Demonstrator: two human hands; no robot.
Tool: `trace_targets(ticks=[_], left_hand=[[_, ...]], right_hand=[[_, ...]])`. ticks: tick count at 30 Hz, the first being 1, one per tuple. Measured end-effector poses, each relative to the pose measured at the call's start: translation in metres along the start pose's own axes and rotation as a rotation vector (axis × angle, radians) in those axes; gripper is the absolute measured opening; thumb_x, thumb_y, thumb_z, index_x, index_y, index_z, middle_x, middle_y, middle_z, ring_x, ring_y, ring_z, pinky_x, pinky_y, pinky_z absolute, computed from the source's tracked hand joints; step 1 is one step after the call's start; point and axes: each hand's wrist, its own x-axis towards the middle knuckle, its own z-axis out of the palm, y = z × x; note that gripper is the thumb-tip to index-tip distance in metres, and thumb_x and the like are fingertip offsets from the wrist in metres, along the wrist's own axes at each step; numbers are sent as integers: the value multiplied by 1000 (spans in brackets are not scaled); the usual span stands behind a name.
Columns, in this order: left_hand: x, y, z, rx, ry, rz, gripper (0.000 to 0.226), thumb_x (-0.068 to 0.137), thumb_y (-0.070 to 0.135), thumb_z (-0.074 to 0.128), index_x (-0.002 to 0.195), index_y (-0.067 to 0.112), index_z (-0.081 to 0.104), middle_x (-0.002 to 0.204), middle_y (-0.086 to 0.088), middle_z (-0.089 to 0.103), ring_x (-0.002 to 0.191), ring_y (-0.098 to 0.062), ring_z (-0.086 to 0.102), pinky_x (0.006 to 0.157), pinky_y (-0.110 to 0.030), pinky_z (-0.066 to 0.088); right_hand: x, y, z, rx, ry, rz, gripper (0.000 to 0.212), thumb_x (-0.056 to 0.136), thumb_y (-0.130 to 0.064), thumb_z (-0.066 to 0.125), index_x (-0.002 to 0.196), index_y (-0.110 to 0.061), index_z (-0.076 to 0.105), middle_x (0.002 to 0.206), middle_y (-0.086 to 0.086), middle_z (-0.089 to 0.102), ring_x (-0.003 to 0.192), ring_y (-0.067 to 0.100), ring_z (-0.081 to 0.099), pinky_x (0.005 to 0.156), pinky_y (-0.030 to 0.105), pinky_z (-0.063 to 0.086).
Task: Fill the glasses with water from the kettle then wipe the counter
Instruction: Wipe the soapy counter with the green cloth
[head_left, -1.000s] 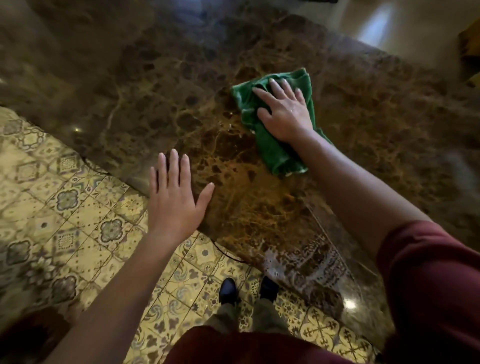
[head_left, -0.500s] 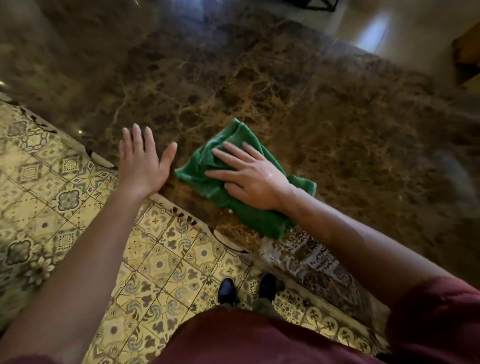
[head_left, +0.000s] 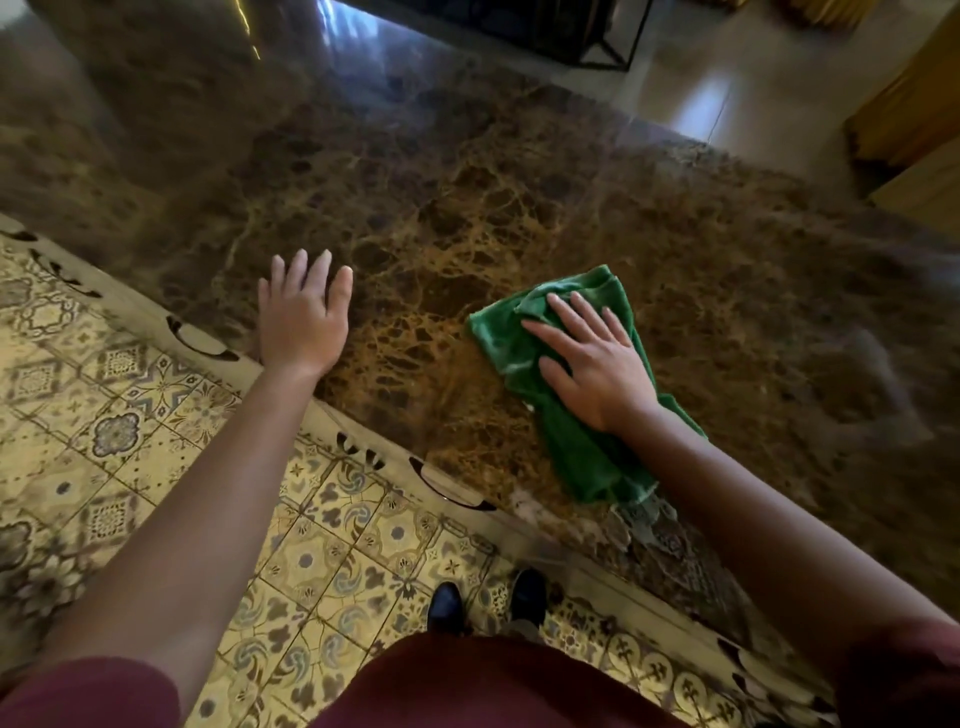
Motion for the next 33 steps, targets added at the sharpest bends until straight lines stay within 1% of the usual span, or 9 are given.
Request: trace_targets(ticks=[3,6,10,13,17,21,24,27,33], left_hand=[[-10,0,3,1,39,-71,70,105,59,18,155,15,39,167,-14,26,157,-34,8,127,-53,6],[-24,-11,5,25,50,-108,63,108,46,21,155,8,39,167,-14,26,157,-33,10,127,-49,5],[-21,-33,-6,-51,-4,-65,56,110,38,24,155,8,38,168,-10,25,158,-27,10,128,-45,8],[-15,-49,-10,59,-35,-50,58,111,36,25,161,7,23,170,-13,13,158,-30,1,128,-46,3],[-17,-54,-9,110,-72,-55,61,110,40,21,163,10,13,171,-12,3,158,-29,-6,127,-44,-3],[-14,-50,-12,145,-78,-92,61,110,39,24,162,9,16,171,-13,5,158,-32,-4,127,-49,0],[-9,-20,-16,166,-135,-122,58,108,35,31,160,10,23,171,-14,7,158,-33,-3,126,-56,3],[-6,25,-7,166,-128,82,54,106,35,37,156,13,35,170,-14,12,158,-33,0,125,-57,5],[-14,95,36,76,-200,332,53,108,31,31,159,16,31,171,-8,13,158,-29,0,126,-57,1]], right_hand=[[39,-20,-1,21,19,97,61,101,-55,27,160,-42,30,175,-1,12,162,22,1,130,49,0],[84,-51,-2,53,24,99,59,102,-52,31,160,-41,31,175,1,12,162,24,2,130,50,0],[136,-85,-4,82,-2,-17,56,102,-48,33,158,-44,36,174,1,15,161,24,3,130,50,-1],[158,-107,-4,81,-64,-156,52,103,-45,36,155,-47,40,174,-1,16,162,22,3,130,50,-2],[132,-112,-1,73,-111,-343,50,103,-47,35,152,-47,45,173,-2,19,161,21,5,130,52,1],[70,-104,4,65,-129,-426,52,102,-50,31,151,-45,48,172,-1,25,161,23,10,129,54,6],[29,-94,7,82,-105,-415,50,103,-49,34,149,-42,52,170,1,30,160,26,14,128,57,10],[-22,-81,12,88,-56,-357,47,105,-49,36,150,-42,51,170,0,29,161,24,12,129,55,8],[-125,-41,21,43,35,46,52,105,-55,31,156,-46,38,173,-4,17,162,18,1,130,52,5]])
